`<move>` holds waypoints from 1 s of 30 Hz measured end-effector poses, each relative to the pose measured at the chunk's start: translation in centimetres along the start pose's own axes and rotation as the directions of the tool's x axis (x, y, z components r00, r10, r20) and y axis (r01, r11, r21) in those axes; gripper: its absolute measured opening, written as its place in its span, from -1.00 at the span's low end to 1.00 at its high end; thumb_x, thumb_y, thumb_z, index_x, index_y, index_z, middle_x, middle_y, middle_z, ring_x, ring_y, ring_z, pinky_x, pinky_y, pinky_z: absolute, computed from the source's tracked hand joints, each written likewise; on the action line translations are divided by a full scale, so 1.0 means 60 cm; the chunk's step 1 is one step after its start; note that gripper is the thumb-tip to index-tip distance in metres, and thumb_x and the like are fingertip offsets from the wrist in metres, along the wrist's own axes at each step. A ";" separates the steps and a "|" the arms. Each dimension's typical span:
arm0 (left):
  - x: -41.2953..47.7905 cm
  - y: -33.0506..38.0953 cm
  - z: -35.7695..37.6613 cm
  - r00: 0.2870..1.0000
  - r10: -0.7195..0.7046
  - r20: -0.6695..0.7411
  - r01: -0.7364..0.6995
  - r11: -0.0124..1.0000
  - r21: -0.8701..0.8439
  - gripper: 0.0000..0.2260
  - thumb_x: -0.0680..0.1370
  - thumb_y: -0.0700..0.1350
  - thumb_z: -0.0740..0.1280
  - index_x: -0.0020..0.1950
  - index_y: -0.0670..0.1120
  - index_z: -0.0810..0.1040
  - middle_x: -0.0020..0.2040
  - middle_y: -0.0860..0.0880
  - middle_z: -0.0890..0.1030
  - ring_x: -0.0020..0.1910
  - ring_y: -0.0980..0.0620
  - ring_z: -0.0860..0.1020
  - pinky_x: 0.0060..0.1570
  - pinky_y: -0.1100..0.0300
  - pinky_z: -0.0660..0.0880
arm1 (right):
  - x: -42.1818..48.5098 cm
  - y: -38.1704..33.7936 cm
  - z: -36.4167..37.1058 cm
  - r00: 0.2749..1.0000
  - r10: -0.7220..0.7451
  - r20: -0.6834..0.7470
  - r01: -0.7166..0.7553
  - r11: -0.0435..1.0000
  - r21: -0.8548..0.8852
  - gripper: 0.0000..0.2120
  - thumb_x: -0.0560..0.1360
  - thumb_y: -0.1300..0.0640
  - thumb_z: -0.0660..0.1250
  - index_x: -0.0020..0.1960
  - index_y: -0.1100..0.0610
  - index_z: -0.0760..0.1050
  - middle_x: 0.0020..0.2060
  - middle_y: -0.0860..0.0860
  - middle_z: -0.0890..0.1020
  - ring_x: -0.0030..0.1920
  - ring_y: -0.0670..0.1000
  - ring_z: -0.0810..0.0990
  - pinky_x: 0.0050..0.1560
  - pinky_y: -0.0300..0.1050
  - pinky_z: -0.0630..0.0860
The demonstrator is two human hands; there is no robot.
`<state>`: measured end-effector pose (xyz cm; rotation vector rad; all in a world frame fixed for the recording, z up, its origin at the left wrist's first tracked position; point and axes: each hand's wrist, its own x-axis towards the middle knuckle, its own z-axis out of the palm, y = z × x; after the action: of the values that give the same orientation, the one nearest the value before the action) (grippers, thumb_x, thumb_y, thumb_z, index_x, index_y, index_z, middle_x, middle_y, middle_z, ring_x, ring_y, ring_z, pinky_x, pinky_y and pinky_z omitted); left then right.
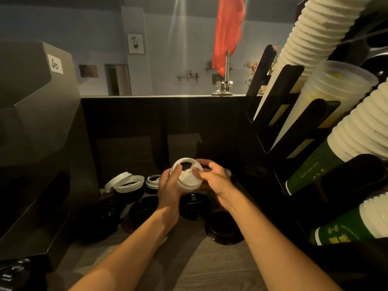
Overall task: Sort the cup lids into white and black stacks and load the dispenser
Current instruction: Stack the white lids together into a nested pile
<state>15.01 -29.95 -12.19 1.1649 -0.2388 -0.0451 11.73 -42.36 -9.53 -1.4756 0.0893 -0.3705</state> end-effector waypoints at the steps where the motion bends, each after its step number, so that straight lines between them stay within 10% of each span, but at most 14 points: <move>1: 0.000 -0.001 -0.001 1.000 0.000 0.013 0.000 1.000 0.014 -0.75 0.63 0.05 0.34 0.22 -0.06 0.57 0.09 -0.19 0.70 0.07 -0.19 0.67 0.10 -0.10 0.59 | -0.001 0.000 -0.001 1.000 0.011 -0.007 -0.010 1.000 0.013 -0.66 0.53 0.18 0.46 0.28 0.07 0.53 0.02 0.04 0.70 0.03 0.01 0.68 -0.09 -0.12 0.67; 16: 0.006 -0.002 -0.006 0.998 -0.014 0.056 0.012 0.999 0.036 -0.77 0.62 -0.05 0.37 0.24 -0.12 0.59 0.09 -0.20 0.71 0.08 -0.19 0.69 0.11 -0.08 0.60 | -0.009 -0.008 -0.002 0.999 0.016 -0.030 -0.017 1.000 -0.010 -0.75 0.56 0.15 0.42 0.23 0.11 0.57 -0.05 -0.01 0.69 -0.09 -0.11 0.66 -0.26 -0.29 0.58; 19: 0.004 -0.009 -0.003 0.998 -0.009 0.057 0.003 0.995 0.102 -0.74 0.60 -0.12 0.40 0.28 -0.11 0.55 0.12 -0.17 0.69 0.10 -0.13 0.68 0.15 -0.03 0.62 | 0.001 -0.001 -0.010 0.984 -0.020 -0.179 -0.022 0.972 -0.232 -0.76 0.63 -0.07 0.29 0.18 0.04 0.56 -0.02 -0.05 0.64 -0.03 -0.11 0.61 -0.11 -0.26 0.55; 24: 0.004 -0.022 0.001 0.999 0.026 0.038 -0.033 0.981 0.193 -0.72 0.59 -0.11 0.44 0.28 -0.01 0.51 0.15 -0.08 0.66 0.15 -0.06 0.63 0.23 -0.06 0.59 | 0.024 0.017 -0.048 0.951 -0.200 -0.236 -0.137 0.409 -0.902 -0.68 0.66 0.08 0.22 0.39 0.05 0.47 0.33 0.09 0.51 0.35 0.12 0.45 0.26 0.00 0.45; 30: 0.006 -0.028 0.003 0.997 0.045 0.060 -0.060 0.959 0.278 -0.68 0.62 -0.08 0.40 0.35 -0.04 0.49 0.16 -0.04 0.63 0.13 0.01 0.61 0.13 0.05 0.59 | 0.034 0.043 -0.055 0.974 -0.038 -0.225 -0.220 0.101 -0.970 -0.56 0.63 0.09 0.27 0.50 0.11 0.38 0.43 0.16 0.45 0.45 0.19 0.35 0.40 0.05 0.35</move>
<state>15.49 -30.81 -13.59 1.4396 -0.3312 0.0053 13.20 -45.96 -12.04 -2.8384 0.7519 -0.3456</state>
